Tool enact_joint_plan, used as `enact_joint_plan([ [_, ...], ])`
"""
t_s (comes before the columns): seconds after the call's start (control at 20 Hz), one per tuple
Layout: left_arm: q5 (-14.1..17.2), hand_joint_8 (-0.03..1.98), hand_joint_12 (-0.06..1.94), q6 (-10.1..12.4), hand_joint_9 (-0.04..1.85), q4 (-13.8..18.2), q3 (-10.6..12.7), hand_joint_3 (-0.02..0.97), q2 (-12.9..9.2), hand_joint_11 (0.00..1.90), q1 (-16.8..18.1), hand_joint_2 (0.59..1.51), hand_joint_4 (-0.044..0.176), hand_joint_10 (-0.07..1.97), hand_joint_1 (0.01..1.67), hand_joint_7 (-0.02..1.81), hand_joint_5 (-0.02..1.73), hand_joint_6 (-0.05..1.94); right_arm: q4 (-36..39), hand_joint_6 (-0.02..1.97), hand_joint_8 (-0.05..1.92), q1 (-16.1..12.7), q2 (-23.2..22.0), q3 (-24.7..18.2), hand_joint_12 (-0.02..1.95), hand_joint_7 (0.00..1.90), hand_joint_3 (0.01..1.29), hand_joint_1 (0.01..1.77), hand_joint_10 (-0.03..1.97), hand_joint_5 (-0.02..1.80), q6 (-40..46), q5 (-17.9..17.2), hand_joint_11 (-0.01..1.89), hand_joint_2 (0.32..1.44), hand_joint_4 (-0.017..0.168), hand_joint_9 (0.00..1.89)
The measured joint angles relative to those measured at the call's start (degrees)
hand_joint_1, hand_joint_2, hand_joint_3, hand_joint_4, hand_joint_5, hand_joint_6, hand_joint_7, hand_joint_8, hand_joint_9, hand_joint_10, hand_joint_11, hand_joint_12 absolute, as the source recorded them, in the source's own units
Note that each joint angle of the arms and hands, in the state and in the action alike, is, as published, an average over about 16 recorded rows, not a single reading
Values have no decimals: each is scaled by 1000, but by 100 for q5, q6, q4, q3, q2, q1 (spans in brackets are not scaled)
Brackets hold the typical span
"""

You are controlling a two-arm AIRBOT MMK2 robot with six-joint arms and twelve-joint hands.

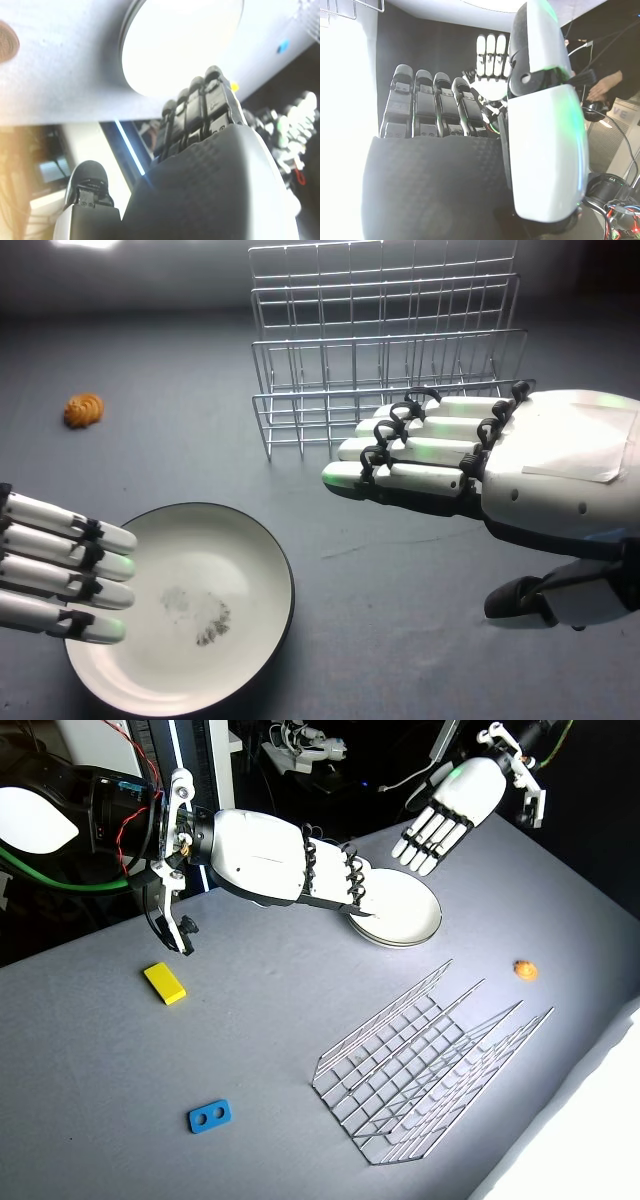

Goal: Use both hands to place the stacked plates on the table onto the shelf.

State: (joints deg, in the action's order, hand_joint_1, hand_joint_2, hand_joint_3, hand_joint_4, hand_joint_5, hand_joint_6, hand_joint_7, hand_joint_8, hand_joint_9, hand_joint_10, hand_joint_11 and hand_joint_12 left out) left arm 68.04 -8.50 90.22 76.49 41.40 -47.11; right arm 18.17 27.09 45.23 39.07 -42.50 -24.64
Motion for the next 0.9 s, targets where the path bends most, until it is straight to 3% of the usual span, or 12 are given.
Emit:
enact_joint_plan([
  [0.5, -426, 9, 7, -53, 22, -147, 249, 22, 428, 15, -280, 1171, 3, 7, 16, 18, 17, 5, 0, 20, 10, 17, 0, -6, 168, 16, 16, 1204, 4, 19, -6, -21, 14, 934, -2, 21],
  [0.9, -558, 9, 6, -87, 20, -225, 488, 22, 560, 15, -539, 1168, 3, 8, 16, 17, 16, 5, 0, 20, 10, 36, 0, -11, 158, 16, 16, 1198, 4, 14, -49, -35, 13, 936, -2, 21],
])
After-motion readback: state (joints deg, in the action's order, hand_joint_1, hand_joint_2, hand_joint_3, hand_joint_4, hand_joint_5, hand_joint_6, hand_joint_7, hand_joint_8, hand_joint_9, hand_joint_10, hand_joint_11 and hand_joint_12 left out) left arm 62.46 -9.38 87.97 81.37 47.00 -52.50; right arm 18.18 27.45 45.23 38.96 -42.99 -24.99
